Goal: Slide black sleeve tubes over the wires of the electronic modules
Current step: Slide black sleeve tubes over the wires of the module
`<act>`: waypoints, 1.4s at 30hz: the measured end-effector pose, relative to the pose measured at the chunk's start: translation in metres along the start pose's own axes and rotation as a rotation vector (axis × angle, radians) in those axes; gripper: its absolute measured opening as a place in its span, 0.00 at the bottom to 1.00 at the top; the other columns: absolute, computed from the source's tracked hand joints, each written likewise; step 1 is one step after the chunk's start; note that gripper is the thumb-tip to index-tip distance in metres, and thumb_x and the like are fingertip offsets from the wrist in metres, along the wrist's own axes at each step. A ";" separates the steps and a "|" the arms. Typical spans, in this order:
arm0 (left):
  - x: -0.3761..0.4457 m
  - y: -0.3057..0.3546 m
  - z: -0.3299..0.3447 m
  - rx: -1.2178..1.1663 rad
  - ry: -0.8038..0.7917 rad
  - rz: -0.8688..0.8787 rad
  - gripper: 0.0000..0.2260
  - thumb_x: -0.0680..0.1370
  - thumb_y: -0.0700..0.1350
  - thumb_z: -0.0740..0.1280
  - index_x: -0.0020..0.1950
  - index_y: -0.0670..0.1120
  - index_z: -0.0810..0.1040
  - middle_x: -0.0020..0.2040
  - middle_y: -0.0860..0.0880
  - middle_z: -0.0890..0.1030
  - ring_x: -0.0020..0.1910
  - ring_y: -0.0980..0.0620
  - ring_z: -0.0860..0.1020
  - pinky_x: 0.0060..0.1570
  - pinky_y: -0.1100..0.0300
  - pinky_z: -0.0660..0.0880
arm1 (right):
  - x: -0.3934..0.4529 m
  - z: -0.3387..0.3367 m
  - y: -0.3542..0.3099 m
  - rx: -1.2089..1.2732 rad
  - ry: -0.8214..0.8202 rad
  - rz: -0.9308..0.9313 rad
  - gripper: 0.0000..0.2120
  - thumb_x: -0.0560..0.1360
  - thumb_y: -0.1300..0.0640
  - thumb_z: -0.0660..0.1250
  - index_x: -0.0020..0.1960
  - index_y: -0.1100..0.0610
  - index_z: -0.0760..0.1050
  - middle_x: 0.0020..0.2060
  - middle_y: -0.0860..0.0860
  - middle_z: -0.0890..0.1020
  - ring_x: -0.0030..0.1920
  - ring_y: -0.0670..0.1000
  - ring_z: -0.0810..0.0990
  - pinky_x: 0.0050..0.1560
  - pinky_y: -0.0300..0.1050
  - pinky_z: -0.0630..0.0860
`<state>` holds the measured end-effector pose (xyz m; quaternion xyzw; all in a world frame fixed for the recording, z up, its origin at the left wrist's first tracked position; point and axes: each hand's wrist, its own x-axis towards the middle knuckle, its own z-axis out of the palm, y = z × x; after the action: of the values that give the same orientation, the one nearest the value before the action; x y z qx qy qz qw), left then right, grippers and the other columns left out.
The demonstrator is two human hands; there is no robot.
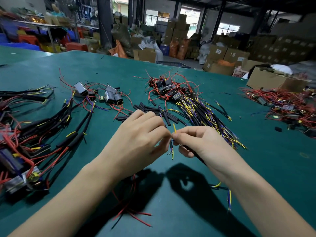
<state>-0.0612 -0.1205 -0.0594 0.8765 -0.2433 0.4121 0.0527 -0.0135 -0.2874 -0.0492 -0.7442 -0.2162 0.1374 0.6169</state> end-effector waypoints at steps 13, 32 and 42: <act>0.004 0.006 -0.004 -0.809 -0.177 -0.786 0.06 0.73 0.39 0.69 0.36 0.43 0.81 0.27 0.56 0.76 0.24 0.64 0.69 0.31 0.74 0.65 | -0.001 0.011 0.015 -0.814 0.262 -0.761 0.03 0.71 0.63 0.67 0.41 0.56 0.76 0.37 0.46 0.77 0.37 0.48 0.76 0.39 0.49 0.74; -0.002 -0.004 -0.009 -0.057 -0.130 0.007 0.05 0.75 0.44 0.67 0.43 0.48 0.83 0.35 0.52 0.78 0.35 0.48 0.76 0.41 0.53 0.71 | 0.000 0.003 0.007 -0.243 -0.002 -0.134 0.09 0.74 0.63 0.67 0.36 0.56 0.76 0.24 0.45 0.75 0.25 0.43 0.70 0.29 0.34 0.68; -0.001 0.001 -0.004 -0.010 -0.156 -0.072 0.09 0.77 0.47 0.63 0.41 0.47 0.80 0.35 0.53 0.77 0.39 0.47 0.76 0.41 0.54 0.70 | 0.001 -0.003 0.004 -0.076 -0.081 -0.032 0.09 0.76 0.65 0.66 0.37 0.59 0.76 0.24 0.45 0.75 0.24 0.43 0.68 0.26 0.31 0.63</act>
<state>-0.0647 -0.1201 -0.0577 0.9139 -0.2171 0.3389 0.0528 -0.0108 -0.2906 -0.0527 -0.7574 -0.2578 0.1491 0.5811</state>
